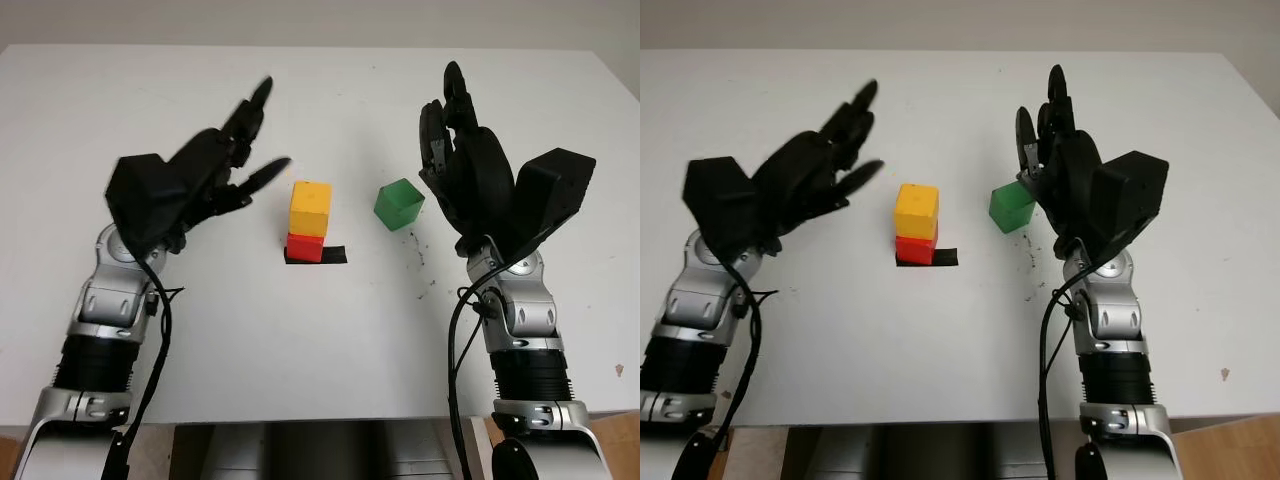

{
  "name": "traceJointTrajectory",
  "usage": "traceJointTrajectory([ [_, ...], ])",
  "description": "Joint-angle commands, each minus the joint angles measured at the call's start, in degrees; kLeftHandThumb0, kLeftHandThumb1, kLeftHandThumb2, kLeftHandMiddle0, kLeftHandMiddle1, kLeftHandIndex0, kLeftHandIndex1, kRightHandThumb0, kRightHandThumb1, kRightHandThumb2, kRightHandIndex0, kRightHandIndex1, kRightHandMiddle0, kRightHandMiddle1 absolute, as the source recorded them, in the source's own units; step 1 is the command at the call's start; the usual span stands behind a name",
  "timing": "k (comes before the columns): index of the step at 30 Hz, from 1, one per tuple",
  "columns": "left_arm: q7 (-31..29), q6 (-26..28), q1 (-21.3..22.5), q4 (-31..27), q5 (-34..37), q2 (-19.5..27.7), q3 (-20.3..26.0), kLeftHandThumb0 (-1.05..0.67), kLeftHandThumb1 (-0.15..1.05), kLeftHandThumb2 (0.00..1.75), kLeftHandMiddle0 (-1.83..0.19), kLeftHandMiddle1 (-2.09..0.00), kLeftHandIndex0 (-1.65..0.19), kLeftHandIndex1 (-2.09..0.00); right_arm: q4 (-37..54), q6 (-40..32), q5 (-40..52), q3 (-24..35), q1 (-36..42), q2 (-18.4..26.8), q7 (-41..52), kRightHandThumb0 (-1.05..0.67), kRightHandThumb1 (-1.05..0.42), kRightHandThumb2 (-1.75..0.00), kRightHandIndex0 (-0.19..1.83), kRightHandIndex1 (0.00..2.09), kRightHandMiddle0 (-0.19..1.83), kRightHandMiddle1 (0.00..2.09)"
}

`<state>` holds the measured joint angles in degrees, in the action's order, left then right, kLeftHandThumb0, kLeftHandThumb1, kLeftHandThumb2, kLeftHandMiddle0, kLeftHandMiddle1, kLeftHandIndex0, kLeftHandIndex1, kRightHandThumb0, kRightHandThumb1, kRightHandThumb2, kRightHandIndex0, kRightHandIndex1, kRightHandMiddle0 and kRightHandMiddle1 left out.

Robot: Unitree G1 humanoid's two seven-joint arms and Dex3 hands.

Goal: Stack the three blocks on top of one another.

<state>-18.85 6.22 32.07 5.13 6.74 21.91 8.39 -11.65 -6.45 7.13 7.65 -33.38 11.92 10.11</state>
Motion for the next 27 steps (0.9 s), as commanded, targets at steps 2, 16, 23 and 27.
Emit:
traceJointTrajectory([
  [2,3.6,2.7,-1.8,-2.7,2.1,-0.5,4.1,-0.86,1.05,0.51,0.18,-0.04,0.13,-0.06,-1.8,0.8,-2.2,-0.3,-2.8,4.0,1.3,-0.8,-1.05,-0.29,-0.19,0.0,-0.18,0.02],
  [16,15.0,6.4,-5.7,0.0,-2.2,0.0,7.2,-0.8,1.05,0.64,0.19,-0.01,0.14,-0.06,-17.2,9.8,-19.1,-11.8,-17.3,23.8,18.6,-0.76,-0.97,-0.05,-0.13,0.35,0.01,0.07],
  [23,17.9,5.7,-6.3,1.2,-2.7,-2.3,6.6,-0.79,1.05,0.63,0.19,0.0,0.15,-0.05,-25.0,18.4,-32.9,-21.0,-25.1,28.6,19.7,-0.74,-0.89,-0.04,0.0,0.15,0.1,0.08],
  [27,18.6,5.7,-6.5,0.8,-3.3,-2.4,6.3,-0.78,1.05,0.64,0.19,-0.01,0.15,-0.05,-28.6,23.3,-39.3,-25.1,-27.7,29.3,17.6,-0.7,-0.86,-0.04,0.06,0.14,0.16,0.09],
])
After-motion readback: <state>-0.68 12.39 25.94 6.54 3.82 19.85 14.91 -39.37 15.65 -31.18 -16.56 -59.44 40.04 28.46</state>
